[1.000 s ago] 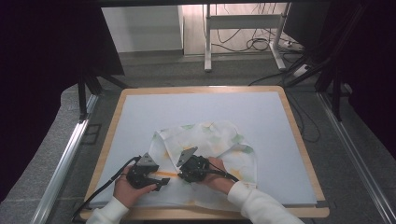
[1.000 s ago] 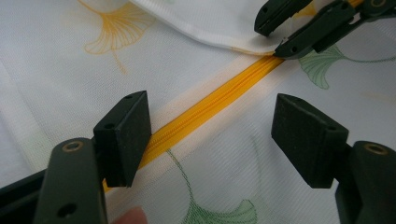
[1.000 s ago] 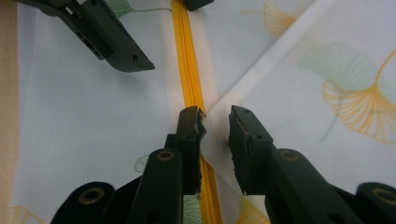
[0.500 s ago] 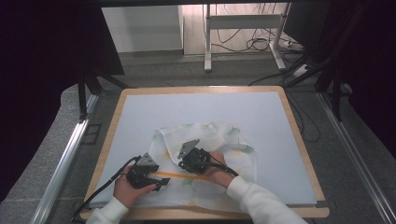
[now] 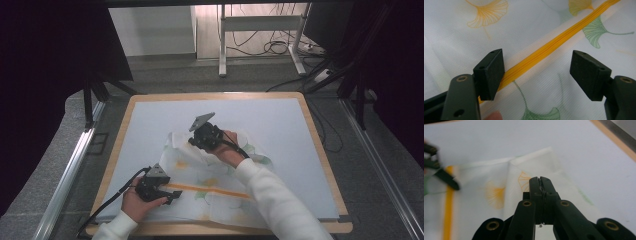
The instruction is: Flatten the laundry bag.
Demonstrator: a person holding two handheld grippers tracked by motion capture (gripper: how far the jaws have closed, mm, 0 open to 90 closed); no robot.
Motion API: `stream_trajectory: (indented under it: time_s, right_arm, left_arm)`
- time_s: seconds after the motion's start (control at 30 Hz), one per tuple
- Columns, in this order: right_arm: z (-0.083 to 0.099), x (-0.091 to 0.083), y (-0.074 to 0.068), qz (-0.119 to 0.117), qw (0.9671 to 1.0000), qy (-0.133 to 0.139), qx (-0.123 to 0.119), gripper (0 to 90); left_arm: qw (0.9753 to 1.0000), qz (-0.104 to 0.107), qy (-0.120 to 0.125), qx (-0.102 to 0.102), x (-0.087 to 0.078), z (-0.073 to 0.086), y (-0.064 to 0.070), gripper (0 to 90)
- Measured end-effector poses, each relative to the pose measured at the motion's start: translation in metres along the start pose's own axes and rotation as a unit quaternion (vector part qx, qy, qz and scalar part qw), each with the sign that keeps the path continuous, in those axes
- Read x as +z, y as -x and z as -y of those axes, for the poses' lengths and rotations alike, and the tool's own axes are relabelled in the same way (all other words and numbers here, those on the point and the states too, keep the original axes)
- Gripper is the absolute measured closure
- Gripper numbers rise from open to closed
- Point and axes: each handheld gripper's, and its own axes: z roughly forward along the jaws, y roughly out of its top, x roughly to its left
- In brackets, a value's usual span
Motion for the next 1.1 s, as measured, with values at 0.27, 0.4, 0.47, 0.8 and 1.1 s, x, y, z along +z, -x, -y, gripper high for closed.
stream_trajectory:
  time_s: [0.27, 0.4, 0.47, 0.8, 1.1]
  right_arm:
    - [-0.024, 0.026, 0.061, 0.027, 0.9992, -0.006, 0.030, 88.8]
    - [-0.035, 0.042, 0.091, 0.043, 0.9979, -0.017, 0.045, 88.6]
    - [-0.039, 0.049, 0.104, 0.052, 0.9967, -0.018, 0.059, 87.7]
    - [-0.047, 0.026, 0.113, 0.089, 0.9922, 0.009, 0.086, 48.6]
    - [-0.006, -0.038, 0.061, 0.025, 0.9966, 0.023, 0.075, 43.4]
  left_arm:
    - [0.9999, -0.001, 0.009, -0.005, -0.001, -0.002, 0.000, 27.8]
    - [0.9999, 0.001, 0.014, -0.006, -0.003, -0.003, -0.001, 27.8]
    - [0.9999, 0.002, 0.013, -0.005, -0.002, -0.003, -0.001, 27.9]
    - [0.9998, 0.007, 0.018, -0.002, -0.004, -0.004, -0.001, 28.0]
    - [0.9999, 0.003, 0.011, 0.001, 0.000, -0.006, 0.002, 27.9]
